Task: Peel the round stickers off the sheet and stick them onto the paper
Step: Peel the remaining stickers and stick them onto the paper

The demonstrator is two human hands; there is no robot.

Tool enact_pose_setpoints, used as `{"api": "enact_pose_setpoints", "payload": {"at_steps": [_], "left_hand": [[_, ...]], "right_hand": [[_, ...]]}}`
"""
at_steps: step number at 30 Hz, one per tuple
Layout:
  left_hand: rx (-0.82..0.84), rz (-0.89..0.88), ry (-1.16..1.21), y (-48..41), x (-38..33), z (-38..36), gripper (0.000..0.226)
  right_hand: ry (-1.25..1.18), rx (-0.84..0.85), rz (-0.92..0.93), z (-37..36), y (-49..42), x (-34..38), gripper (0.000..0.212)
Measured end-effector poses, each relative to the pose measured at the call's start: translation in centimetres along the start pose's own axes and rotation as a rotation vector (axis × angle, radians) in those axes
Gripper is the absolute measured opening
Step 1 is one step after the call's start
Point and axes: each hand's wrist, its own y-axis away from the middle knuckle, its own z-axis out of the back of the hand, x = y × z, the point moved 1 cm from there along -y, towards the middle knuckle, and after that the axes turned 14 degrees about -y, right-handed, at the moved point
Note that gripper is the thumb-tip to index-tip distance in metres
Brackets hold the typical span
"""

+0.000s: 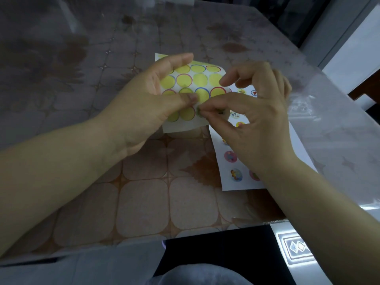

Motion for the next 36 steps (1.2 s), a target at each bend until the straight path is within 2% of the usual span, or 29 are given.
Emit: {"api": "enact_pose_setpoints", "payload": {"at_steps": [4, 5, 9, 12, 16, 18, 22, 23, 27, 33, 36], "left_hand": [[0.01, -0.046, -0.055, -0.1, 0.4, 0.1, 0.058], [0.012, -0.065, -0.08, -0.1, 0.5, 0.2, 0.06], [0.011, -0.097, -0.171, -0.3, 0.8, 0.4, 0.062], [0.007, -0.104, -0.192, -0.4, 1.0, 0.6, 0.063], [0.022, -0.101, -0.15, -0.4, 1.0, 0.4, 0.065], [0.038, -0.107, -0.155, -0.4, 1.0, 0.2, 0.065], [0.057, -0.112, -0.153, -0.5, 0.9, 0.2, 0.064], [0.054, -0.113, -0.149, -0.5, 0.9, 0.2, 0.063], [0.057, -0.112, -0.136, -0.5, 1.0, 0.4, 0.064], [0.065, -0.112, -0.13, -0.5, 1.1, 0.4, 0.061], [0.073, -0.12, -0.119, -0.5, 1.0, 0.3, 0.06]], "right_hand": [[-0.11, 0.081, -0.102, 0.2, 0.1, -0.1, 0.003], [-0.166, 0.112, -0.167, 0.2, 0.1, -0.2, 0.001], [-0.405, 0.162, -0.509, 1.2, -0.7, -0.2, 0.012], [-0.389, 0.224, -0.667, 3.9, -1.3, -0.5, 0.009], [-0.283, 0.439, -0.89, 8.8, 0.6, -1.7, 0.046], [-0.236, 0.504, -0.954, 10.0, 2.2, -1.8, 0.048], [-0.329, 0.439, -1.02, 9.9, 4.2, -1.6, 0.008], [-0.333, 0.424, -1.013, 9.7, 4.3, -1.5, 0.003], [-0.277, 0.403, -0.994, 9.3, 4.3, -1.3, 0.001], [-0.19, 0.411, -0.929, 8.9, 4.6, -1.4, 0.009], [-0.145, 0.416, -0.903, 9.2, 4.5, -1.7, 0.023]]}}
